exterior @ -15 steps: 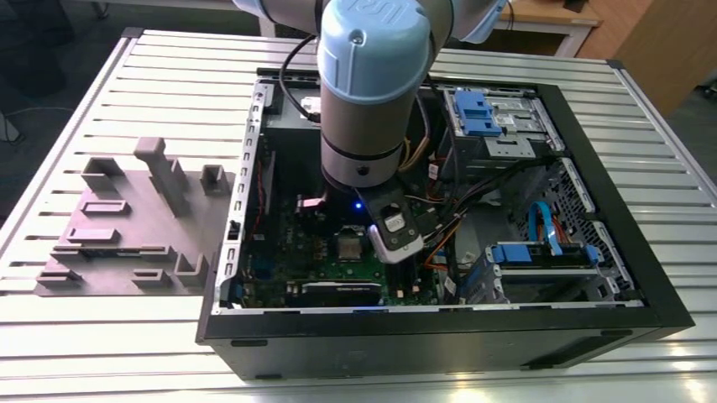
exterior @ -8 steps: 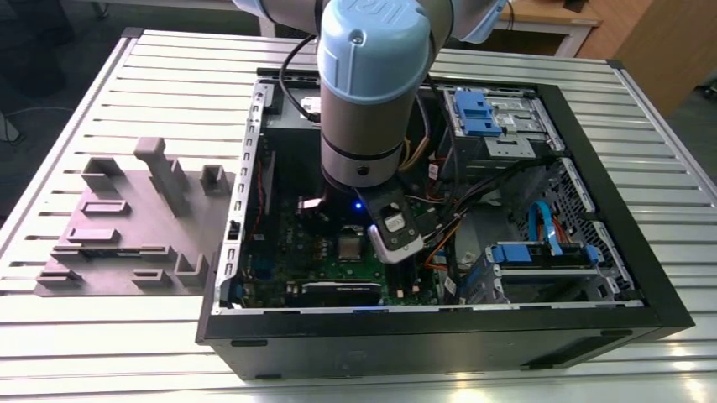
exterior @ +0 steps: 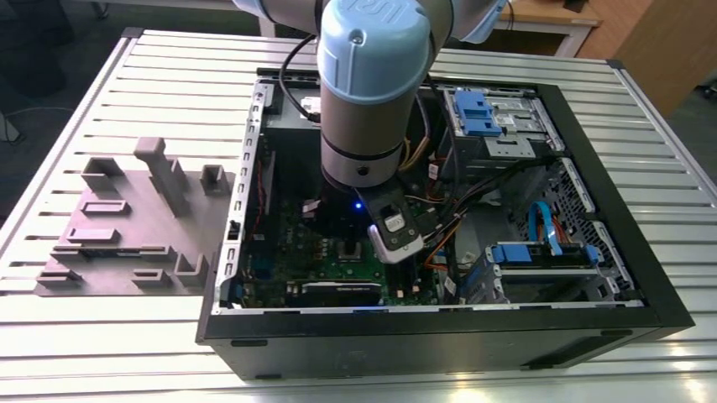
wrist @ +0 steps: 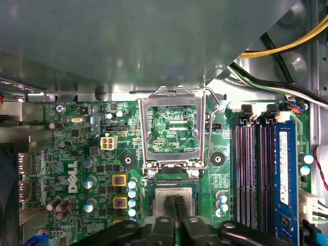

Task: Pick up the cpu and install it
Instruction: 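Place the cpu into insertion slot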

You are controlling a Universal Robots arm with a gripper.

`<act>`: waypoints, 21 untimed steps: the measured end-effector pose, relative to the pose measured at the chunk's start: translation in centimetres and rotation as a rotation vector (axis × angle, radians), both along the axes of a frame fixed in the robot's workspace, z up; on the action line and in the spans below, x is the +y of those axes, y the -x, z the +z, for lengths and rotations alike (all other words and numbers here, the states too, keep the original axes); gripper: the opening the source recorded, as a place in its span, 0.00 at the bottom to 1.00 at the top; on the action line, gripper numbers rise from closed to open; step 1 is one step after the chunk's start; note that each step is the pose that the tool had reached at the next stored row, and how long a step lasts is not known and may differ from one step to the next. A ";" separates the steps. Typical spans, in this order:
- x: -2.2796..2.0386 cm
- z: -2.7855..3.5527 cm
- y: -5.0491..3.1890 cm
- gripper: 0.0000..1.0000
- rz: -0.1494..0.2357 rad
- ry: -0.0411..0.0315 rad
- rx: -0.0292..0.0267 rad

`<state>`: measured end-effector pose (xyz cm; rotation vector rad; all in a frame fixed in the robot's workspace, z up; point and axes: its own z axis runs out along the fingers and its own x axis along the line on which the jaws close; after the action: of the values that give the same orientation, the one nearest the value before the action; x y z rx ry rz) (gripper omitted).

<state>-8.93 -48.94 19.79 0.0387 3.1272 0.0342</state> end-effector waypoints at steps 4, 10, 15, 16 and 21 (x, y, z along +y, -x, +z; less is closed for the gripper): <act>0.00 0.01 0.00 0.10 0.000 0.0001 0.0000; -0.01 -0.36 0.00 0.10 0.000 0.0005 0.0002; 0.00 -0.41 0.00 0.10 0.000 0.0003 0.0001; 0.00 -0.44 0.00 0.10 0.000 0.0004 0.0001; -0.01 -0.63 0.01 0.10 0.000 0.0007 0.0002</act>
<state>-8.94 -48.95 19.16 0.0388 3.1274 0.0331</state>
